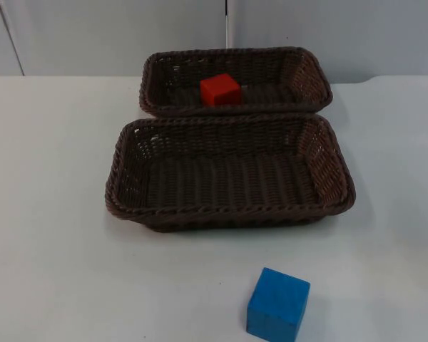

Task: Pick up one cube with the left hand and place it into the upper basket. Pick up one cube with the right hand and place it into the lower basket.

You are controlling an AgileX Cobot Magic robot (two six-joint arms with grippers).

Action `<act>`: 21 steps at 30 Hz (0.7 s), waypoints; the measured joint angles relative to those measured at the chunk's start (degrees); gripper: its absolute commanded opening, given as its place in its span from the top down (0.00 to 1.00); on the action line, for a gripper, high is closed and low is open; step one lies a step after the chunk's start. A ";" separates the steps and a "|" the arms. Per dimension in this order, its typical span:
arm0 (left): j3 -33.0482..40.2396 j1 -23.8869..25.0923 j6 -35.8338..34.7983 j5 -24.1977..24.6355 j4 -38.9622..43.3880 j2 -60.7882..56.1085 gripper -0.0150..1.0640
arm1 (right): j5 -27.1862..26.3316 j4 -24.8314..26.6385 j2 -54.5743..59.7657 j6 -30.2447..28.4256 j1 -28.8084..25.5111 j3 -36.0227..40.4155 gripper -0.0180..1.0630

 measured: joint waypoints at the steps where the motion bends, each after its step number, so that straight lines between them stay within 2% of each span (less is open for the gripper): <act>1: 0.00 0.00 0.00 0.00 0.00 0.00 0.13 | -1.47 0.00 0.10 0.35 2.45 0.00 0.01; 2: 0.00 0.00 0.00 0.00 0.00 0.00 0.13 | -1.47 0.00 0.10 0.35 2.45 0.00 0.01; 4: 0.00 0.00 0.00 0.00 0.00 0.00 0.13 | -4.03 -1.45 1.16 2.60 9.55 0.00 0.01; 5: 0.00 0.00 0.00 0.00 0.00 0.00 0.13 | -4.52 -2.99 1.79 4.01 11.89 0.00 0.01; 6: 0.00 0.00 0.00 0.00 0.00 0.00 0.13 | -4.52 -2.99 1.79 4.01 11.89 0.00 0.01; 10: 0.00 0.00 0.00 0.00 0.00 0.00 0.13 | -5.27 -9.94 6.24 9.21 21.67 0.00 0.01; 11: 0.00 0.00 0.00 0.00 0.00 0.00 0.13 | -5.27 -9.94 6.24 9.21 21.67 0.00 0.01; 16: 0.00 0.00 0.00 0.00 0.00 0.00 0.13 | -8.63 -12.86 12.79 11.03 29.68 0.00 0.01; 21: 0.00 0.00 0.00 0.00 0.00 0.00 0.13 | -12.50 -13.14 17.18 11.29 32.41 0.00 0.01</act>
